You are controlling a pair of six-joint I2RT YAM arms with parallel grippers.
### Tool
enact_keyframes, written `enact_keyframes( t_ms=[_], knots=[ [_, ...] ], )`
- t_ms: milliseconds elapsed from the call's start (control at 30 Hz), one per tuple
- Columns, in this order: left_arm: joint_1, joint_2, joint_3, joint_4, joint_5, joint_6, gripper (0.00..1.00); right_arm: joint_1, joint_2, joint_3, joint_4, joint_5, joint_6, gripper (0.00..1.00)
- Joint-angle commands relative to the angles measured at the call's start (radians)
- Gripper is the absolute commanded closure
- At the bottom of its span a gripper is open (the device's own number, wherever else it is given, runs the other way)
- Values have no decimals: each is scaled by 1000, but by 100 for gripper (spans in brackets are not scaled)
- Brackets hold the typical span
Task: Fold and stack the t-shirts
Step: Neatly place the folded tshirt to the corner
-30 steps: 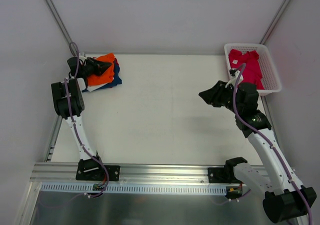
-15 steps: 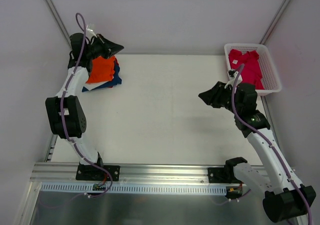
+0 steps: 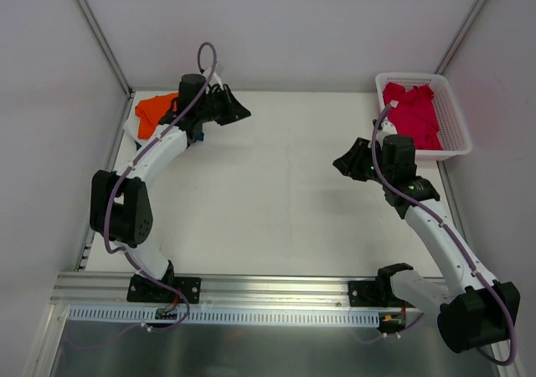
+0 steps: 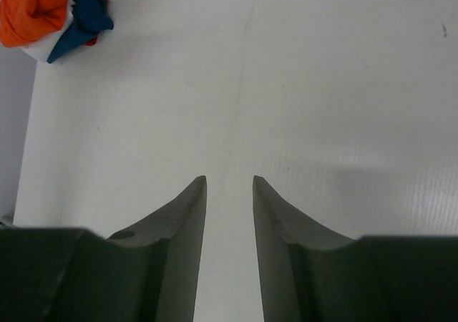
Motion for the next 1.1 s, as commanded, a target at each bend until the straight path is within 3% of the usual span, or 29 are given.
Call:
enact_keyframes(
  t_ms=[0, 67, 167, 267, 300, 400, 467, 700, 833, 1067],
  knots=[
    [-89, 9, -4, -26, -128, 138, 100, -8, 39, 23, -16, 92, -64, 64],
    [-154, 32, 2, -26, -190, 190, 100, -8, 62, 39, -38, 129, -76, 64],
    [-211, 61, 5, -53, -272, 242, 88, -7, 105, 66, -50, 143, -86, 64],
    [-237, 85, 10, -51, -334, 275, 65, -7, 145, 92, -64, 167, -93, 64],
    [-240, 91, 11, -50, -351, 284, 52, -8, 154, 96, -64, 181, -98, 64],
    [-261, 110, 5, -36, -415, 327, 32, -8, 174, 93, -35, 204, -118, 64],
    [-272, 114, -12, -7, -452, 356, 25, -8, 193, 101, -27, 218, -127, 64],
    [-294, 128, -75, 84, -504, 388, 14, -7, 294, 151, -15, 319, -135, 64],
    [-300, 130, -108, 119, -532, 417, 13, -7, 352, 187, -22, 353, -141, 69],
    [-301, 134, -170, 205, -575, 443, 12, -8, 397, 196, 33, 399, -141, 69]
  ],
)
